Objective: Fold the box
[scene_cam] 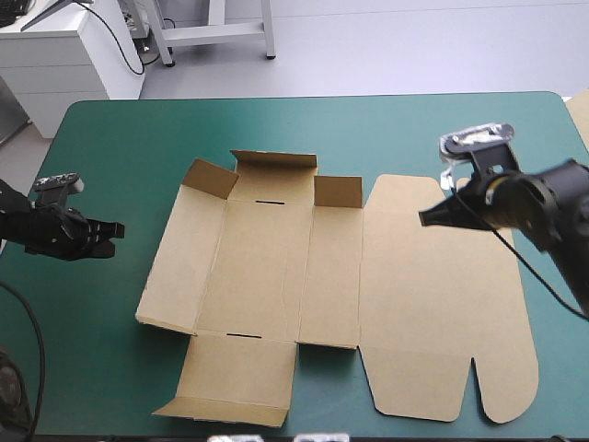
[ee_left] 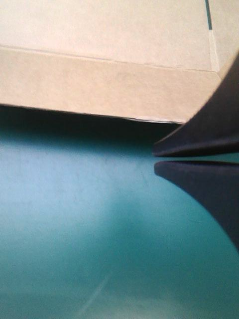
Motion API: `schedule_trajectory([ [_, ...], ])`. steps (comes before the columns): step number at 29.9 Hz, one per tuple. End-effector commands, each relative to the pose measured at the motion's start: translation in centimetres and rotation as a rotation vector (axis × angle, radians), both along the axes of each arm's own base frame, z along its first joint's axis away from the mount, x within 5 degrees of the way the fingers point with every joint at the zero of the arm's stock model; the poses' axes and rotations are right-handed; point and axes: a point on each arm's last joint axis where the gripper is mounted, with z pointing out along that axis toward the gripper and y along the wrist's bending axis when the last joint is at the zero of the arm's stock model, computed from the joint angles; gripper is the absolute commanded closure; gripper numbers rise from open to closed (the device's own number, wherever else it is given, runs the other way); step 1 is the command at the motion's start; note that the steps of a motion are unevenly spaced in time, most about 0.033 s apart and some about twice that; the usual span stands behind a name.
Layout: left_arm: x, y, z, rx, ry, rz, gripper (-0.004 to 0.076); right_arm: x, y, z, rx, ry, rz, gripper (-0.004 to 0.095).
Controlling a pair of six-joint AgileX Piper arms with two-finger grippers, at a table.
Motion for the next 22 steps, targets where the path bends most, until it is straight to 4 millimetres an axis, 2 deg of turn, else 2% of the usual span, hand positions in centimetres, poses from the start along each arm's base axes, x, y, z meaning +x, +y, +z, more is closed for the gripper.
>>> schedule_trajectory([
  [1,1.1,-0.5,0.4,-0.138,-0.064,-0.116,0.0708,-3.6,-1.4,0.4,0.044,-0.138,-0.023,0.0923],
  [3,1.6,-0.6,-0.4,-0.177,-0.065,-0.177,0.0708,-5.7,-2.1,-0.6,0.047,-0.142,-0.023,0.0923],
  [6,2.2,-0.6,-1.2,-0.206,-0.047,-0.17,0.0708,-8.4,-3.0,-1.7,0.052,-0.156,-0.026,0.0923],
  [11,2.6,-0.4,-2.0,-0.223,-0.008,-0.141,0.0691,-11.0,-3.9,-2.5,0.089,-0.191,-0.058,0.0923],
  [13,2.6,-0.5,-2.2,-0.228,0.001,-0.141,0.062,-11.6,-4.2,-2.5,0.087,-0.208,-0.059,0.0923],
  [19,2.5,-2.2,-3.7,-0.243,0.05,-0.18,0.0255,-12.0,-5.0,-2.7,0.028,-0.228,-0.102,0.0923],
  [22,2.5,-3.5,-4.2,-0.251,0.085,-0.209,0.0193,-12.0,-5.0,-2.8,0.025,-0.221,-0.104,0.0923],
])
